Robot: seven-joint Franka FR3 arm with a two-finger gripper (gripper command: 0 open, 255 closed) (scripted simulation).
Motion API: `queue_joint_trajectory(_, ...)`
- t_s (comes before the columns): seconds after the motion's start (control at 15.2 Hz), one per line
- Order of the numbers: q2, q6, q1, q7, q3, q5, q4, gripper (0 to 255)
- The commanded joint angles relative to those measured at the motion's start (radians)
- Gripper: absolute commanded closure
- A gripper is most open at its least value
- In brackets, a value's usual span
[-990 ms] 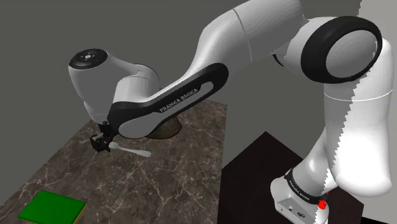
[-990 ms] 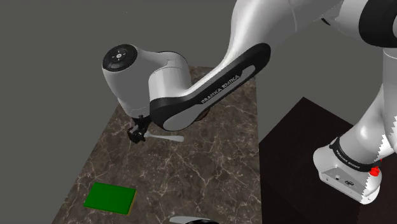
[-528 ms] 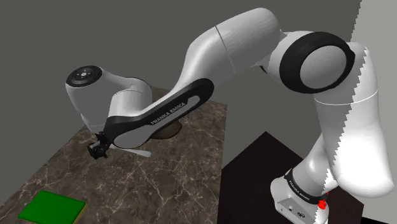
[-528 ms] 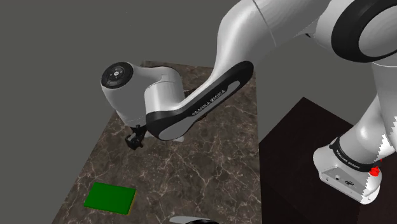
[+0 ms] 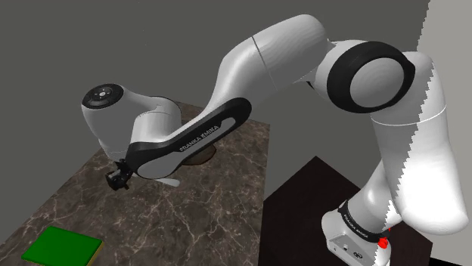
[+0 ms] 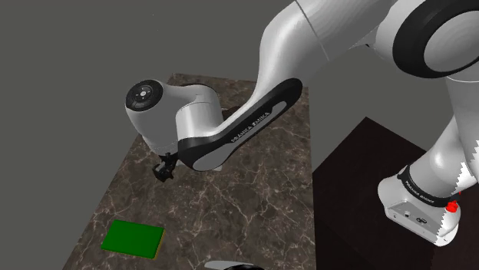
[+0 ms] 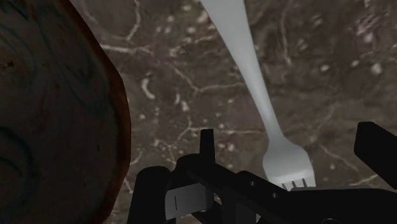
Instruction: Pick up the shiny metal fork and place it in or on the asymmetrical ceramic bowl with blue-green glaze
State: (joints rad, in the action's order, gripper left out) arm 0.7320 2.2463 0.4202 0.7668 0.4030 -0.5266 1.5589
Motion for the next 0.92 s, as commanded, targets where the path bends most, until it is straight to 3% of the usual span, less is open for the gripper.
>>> queue_joint_trajectory(0.0, 0.0, 0.0, 0.0, 0.0, 0.0, 0.0, 0.0, 0)
queue_joint_trajectory(0.07, 0.0, 0.0, 0.0, 0.0, 0.0, 0.0, 0.0, 255)
queue_joint_trajectory(0.86, -0.024, -0.024, -0.006, -0.01, 0.009, 0.012, -0.001, 255)
